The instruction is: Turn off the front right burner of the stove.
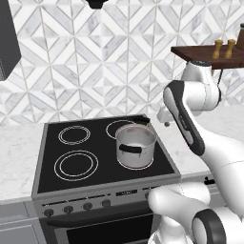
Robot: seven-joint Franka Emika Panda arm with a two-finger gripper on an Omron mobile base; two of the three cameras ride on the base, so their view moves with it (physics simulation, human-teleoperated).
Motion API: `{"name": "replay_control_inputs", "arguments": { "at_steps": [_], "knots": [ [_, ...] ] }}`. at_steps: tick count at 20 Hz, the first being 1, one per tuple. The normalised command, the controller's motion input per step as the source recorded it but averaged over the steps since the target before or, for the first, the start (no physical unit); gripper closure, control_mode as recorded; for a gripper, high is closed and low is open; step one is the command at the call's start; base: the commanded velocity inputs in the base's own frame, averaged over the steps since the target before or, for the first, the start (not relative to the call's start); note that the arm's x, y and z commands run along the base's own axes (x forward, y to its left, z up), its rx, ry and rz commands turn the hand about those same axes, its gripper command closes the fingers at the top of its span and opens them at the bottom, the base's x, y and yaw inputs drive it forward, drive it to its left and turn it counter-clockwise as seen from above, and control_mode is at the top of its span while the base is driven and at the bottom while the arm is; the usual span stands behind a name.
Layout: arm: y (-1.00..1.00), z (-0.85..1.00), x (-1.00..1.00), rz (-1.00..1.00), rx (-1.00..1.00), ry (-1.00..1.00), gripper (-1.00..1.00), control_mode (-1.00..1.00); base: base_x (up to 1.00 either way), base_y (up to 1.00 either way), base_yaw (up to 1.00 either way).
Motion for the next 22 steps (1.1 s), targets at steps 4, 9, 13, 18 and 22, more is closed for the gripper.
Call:
{"name": "replay_control_inputs", "arguments": {
  "at_steps": [4, 9, 13, 18, 22],
  "knots": [
    [1.0, -0.37, -0.05, 0.16, -0.28, 0.0, -1.0, -1.0, 0.0, 0.0, 0.0],
    [1.0, -0.58, -0.57, 0.32, -0.37, 0.0, -1.0, -1.0, 0.0, 0.0, 0.0],
    [1.0, -0.64, -0.69, 0.33, -0.32, 0.0, -1.0, -1.0, 0.0, 0.0, 0.0],
    [1.0, -0.64, -0.49, 0.31, -0.36, 0.0, -1.0, -1.0, 0.0, 0.0, 0.0],
    [1.0, -0.72, -0.6, 0.32, -0.36, -0.03, -1.0, -1.0, 0.0, 0.0, 0.0]
  ]
}}
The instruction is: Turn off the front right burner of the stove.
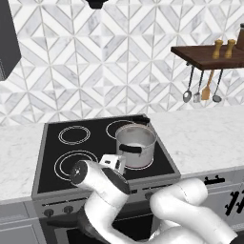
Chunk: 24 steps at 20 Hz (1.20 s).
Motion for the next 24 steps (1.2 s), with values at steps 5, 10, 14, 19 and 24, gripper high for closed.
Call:
{"name": "replay_control_inputs", "arguments": {
  "at_steps": [5, 10, 14, 19, 24],
  "knots": [
    [0.43, -0.49, -0.33, 0.2, -0.19, -0.17, -1.0, -1.0, 0.0, 0.0, 0.0],
    [-0.01, -0.43, 0.08, 0.0, -0.04, -0.18, -1.0, -1.0, 0.0, 0.0, 0.0],
    [0.0, -0.47, 0.04, 0.0, 0.0, -0.15, -1.0, -1.0, 0.0, 0.0, 0.0],
    [0.0, -0.32, 0.12, 0.0, 0.06, -0.13, -1.0, -1.0, 0.0, 0.0, 0.0],
    [0.0, -0.34, 0.35, 0.0, 0.07, -0.22, -1.0, -1.0, 0.0, 0.0, 0.0]
  ]
}}
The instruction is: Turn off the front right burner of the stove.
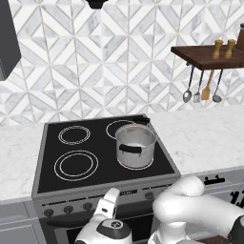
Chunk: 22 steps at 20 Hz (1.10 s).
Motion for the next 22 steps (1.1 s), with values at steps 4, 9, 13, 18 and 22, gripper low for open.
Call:
{"name": "replay_control_inputs", "arguments": {
  "at_steps": [4, 9, 13, 18, 22],
  "knots": [
    [0.0, -0.27, 0.09, 0.0, 0.07, -0.15, -1.0, -1.0, 0.0, 0.0, 0.0],
    [0.07, -0.24, 0.16, 0.0, 0.04, -0.09, -1.0, -1.0, 0.0, 0.0, 0.0],
    [0.17, -0.2, 0.26, 0.0, 0.01, -0.06, -1.0, -1.0, 0.0, 0.0, 0.0],
    [0.25, -0.27, 0.17, 0.0, 0.0, -0.03, -1.0, -1.0, 0.0, 0.0, 0.0],
    [0.21, -0.43, 0.0, 0.0, 0.0, -0.04, -1.0, -1.0, 0.0, 0.0, 0.0]
  ]
}}
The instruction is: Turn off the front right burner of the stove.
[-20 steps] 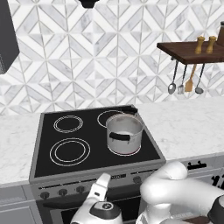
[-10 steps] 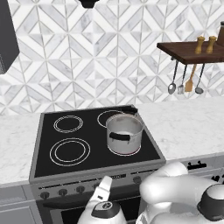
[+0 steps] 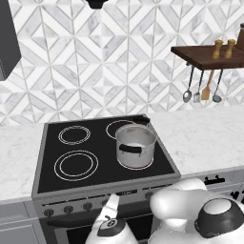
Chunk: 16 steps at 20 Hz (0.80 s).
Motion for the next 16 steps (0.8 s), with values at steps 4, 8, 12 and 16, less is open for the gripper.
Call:
{"name": "replay_control_inputs", "arguments": {
  "at_steps": [4, 8, 12, 16],
  "knots": [
    [0.14, -0.27, 0.04, 0.0, 0.0, -0.07, -1.0, -1.0, 0.0, 0.0, 0.0],
    [0.0, -0.11, 0.16, 0.0, 0.0, -0.11, -1.0, -1.0, 0.0, 0.0, 0.0],
    [0.0, -0.04, 0.24, 0.0, 0.0, -0.06, -1.0, -1.0, 0.0, 0.0, 0.0],
    [0.0, 0.0, 0.26, 0.0, 0.0, -0.02, -1.0, -1.0, 0.0, 0.0, 0.0]
  ]
}}
